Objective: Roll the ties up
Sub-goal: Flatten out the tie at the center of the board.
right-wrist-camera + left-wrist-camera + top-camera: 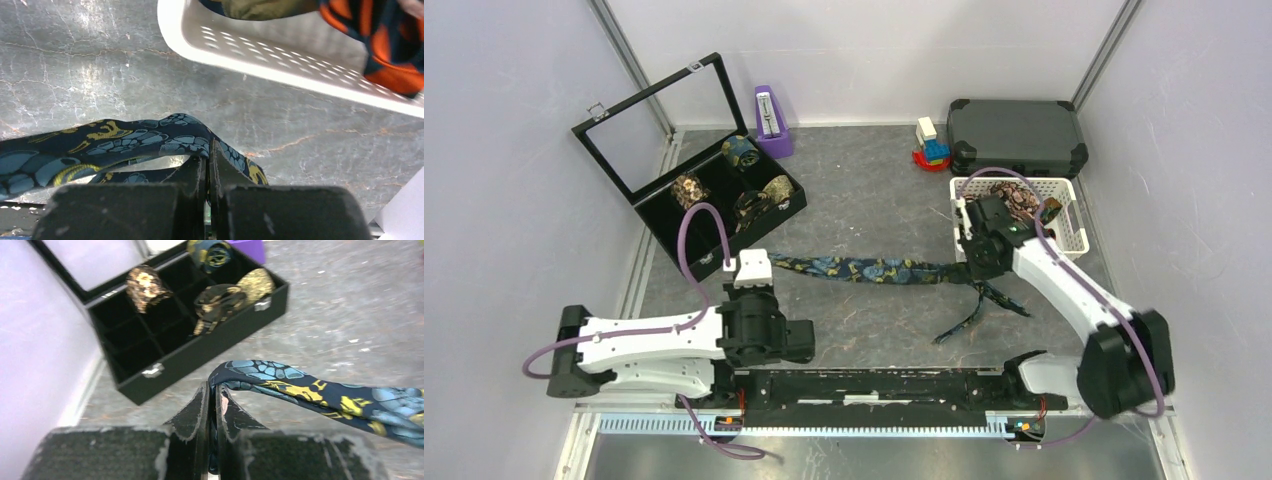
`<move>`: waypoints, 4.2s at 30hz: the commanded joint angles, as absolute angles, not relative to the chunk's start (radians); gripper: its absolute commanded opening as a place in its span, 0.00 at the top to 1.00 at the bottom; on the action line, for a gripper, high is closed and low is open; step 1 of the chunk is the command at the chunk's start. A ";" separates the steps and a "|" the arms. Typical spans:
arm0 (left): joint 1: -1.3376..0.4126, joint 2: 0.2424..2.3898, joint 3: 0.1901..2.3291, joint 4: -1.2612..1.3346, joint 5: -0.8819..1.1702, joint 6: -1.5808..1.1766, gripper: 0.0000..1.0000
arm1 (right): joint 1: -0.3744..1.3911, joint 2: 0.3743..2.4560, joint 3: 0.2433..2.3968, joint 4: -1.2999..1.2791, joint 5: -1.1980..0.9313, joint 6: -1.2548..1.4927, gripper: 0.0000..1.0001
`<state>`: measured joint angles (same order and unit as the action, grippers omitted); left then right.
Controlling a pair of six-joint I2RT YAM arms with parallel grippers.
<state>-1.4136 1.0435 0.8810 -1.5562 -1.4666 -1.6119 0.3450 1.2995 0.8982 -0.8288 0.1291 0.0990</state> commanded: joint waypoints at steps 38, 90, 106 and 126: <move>-1.365 1.648 1.068 -1.647 -1.579 -1.094 0.00 | 0.440 1.394 0.981 -0.826 0.149 0.098 0.36; -0.968 1.462 0.675 -0.109 -0.463 -0.597 0.19 | 0.856 0.906 0.440 -0.603 0.659 0.835 0.36; -0.820 1.521 0.689 -0.109 -0.349 -0.511 0.18 | 0.538 1.156 0.630 -0.348 0.552 0.418 0.37; -0.793 1.401 0.739 -0.205 -0.245 -0.472 0.16 | 0.420 1.127 0.490 -0.071 0.195 0.345 0.51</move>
<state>-0.7876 1.4399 0.7208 -0.1989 -0.2810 -0.5293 0.4187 1.0996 0.4980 -0.2050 0.2787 0.3504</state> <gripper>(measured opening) 0.848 0.526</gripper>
